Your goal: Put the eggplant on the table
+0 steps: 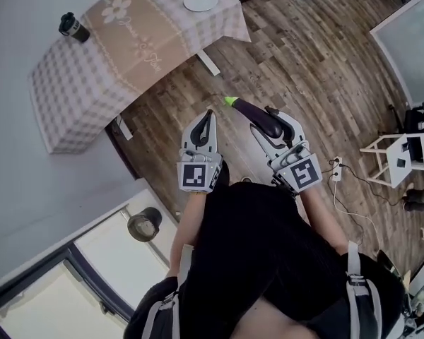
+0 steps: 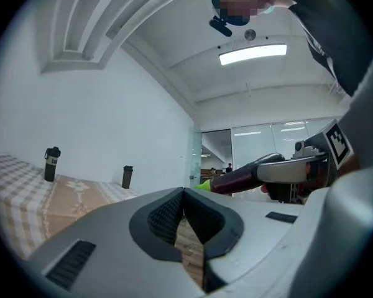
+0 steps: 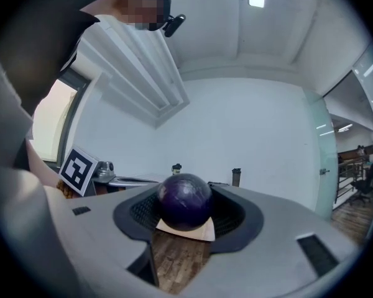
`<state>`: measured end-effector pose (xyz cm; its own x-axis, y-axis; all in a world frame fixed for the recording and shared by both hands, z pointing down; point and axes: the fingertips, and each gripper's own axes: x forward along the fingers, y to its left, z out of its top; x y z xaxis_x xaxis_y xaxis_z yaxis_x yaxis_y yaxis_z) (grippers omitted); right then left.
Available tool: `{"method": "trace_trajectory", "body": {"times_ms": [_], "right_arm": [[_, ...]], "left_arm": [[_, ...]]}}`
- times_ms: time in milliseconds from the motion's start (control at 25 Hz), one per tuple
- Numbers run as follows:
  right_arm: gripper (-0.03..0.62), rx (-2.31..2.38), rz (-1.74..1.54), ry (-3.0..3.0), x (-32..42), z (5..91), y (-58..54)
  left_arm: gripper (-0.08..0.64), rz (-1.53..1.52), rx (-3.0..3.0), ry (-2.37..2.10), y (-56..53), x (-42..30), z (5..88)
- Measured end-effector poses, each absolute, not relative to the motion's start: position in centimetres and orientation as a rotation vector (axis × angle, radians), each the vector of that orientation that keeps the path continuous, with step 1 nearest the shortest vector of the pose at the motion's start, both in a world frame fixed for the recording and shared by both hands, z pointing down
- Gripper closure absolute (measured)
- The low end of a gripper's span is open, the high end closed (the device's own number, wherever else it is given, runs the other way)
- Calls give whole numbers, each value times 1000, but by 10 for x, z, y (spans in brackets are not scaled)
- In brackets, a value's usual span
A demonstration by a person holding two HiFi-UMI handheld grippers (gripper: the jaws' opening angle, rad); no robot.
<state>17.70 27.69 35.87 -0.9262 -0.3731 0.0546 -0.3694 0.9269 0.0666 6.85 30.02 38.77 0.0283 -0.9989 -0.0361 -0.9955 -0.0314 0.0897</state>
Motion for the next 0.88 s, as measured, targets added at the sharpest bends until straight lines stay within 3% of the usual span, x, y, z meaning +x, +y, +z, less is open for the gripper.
{"method": "trace_trajectory", "body": {"times_ms": [560,680,880], "right_arm": [[377,514,-119,-2880,10,378,209],[377,470,-141,-2868,-11,386,204],[377,427,-143,-2856,-31,397,181]], "left_arm": [[543,-171,2382,-2016,238,-106,391],[500,-137,2416,-2004,227,-126,396],[500,-111,2428,-1925,202,-139,404]]}}
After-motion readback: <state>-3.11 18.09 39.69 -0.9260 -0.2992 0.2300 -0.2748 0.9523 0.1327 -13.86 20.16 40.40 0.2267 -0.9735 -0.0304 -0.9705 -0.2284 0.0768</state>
